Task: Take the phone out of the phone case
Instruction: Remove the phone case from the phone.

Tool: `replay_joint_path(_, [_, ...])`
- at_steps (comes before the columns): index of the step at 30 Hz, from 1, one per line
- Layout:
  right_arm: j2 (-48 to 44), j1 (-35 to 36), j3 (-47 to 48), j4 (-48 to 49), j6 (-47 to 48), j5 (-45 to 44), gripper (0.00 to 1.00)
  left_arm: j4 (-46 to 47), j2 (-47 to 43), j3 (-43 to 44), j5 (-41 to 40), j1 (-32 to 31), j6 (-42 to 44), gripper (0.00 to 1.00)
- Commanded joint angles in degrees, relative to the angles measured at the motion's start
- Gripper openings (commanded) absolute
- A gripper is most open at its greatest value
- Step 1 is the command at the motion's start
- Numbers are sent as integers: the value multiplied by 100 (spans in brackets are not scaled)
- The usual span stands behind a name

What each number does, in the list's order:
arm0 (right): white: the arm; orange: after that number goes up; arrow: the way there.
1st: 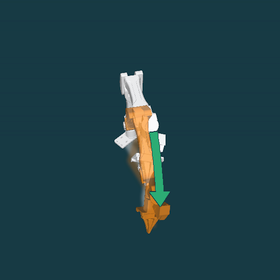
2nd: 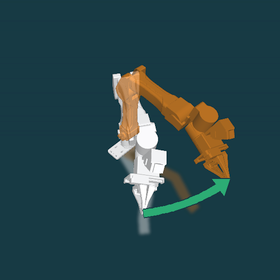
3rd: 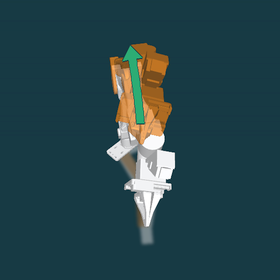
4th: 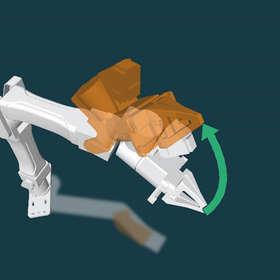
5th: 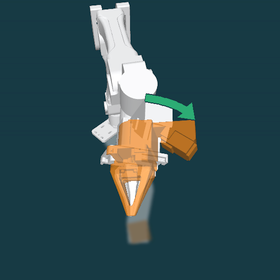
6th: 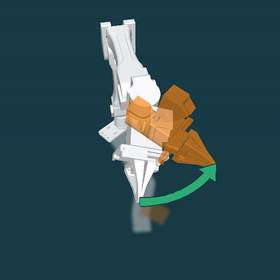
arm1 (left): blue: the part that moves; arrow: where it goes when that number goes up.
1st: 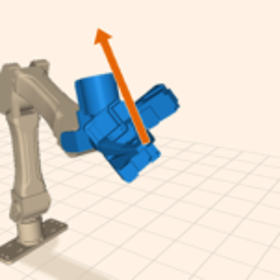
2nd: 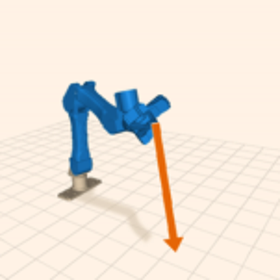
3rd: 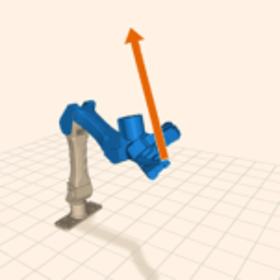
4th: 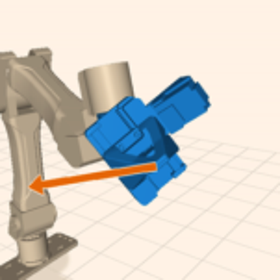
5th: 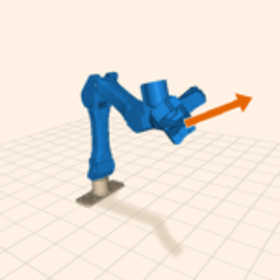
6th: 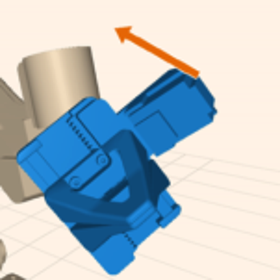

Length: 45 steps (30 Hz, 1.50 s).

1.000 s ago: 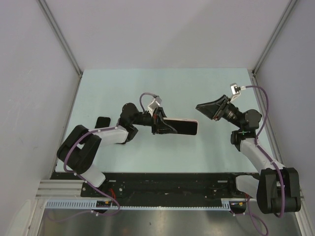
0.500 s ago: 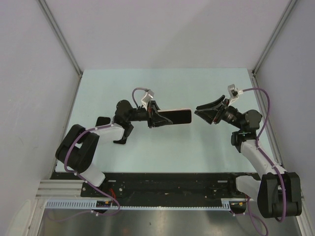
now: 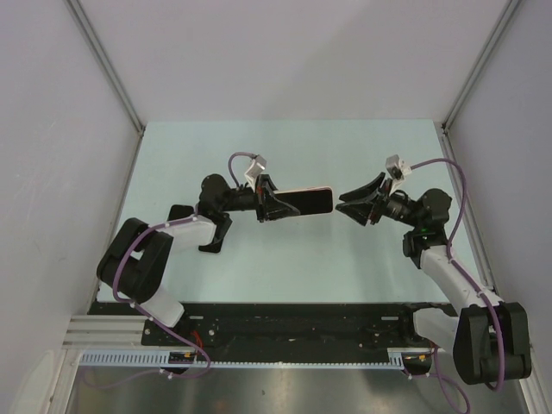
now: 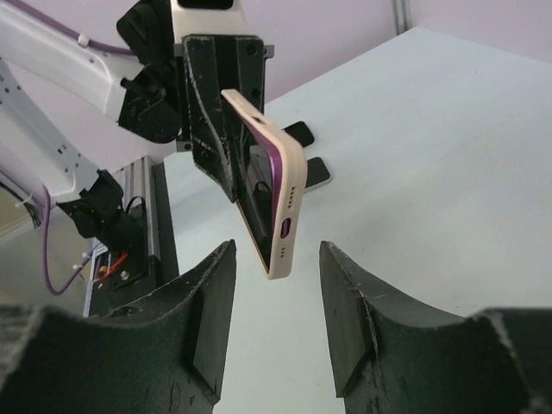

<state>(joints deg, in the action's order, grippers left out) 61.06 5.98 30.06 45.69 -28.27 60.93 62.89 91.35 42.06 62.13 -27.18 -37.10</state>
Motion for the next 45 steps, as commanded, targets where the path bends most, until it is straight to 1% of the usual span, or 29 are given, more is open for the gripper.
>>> replay_joint_path(1, [-59,140,70,-472,893,393,48,399,-241,162,71,28,-69,1])
replay_joint_path(6, [73,211,342,-1561,1692,482,49,390,-232,170,124,20,-69,0])
replay_joint_path(14, [126,255,430,-2011,2194,648,50,390,-258,188,177,28,-78,0])
replay_joint_path(25, [73,281,430,-2214,2467,851,52,390,-214,188,186,2,-78,0])
replay_joint_path(34, [108,325,430,-2275,2590,772,51,390,-206,171,221,-33,-69,0])
replay_joint_path(39, [90,325,430,-2293,2651,745,51,382,-83,188,308,-173,-60,0])
replay_joint_path(44, [64,325,430,-2433,2818,964,48,364,32,267,449,-314,-95,0])
replay_joint_path(45, [55,334,430,-2477,3010,1043,46,364,23,276,449,-323,-95,0])
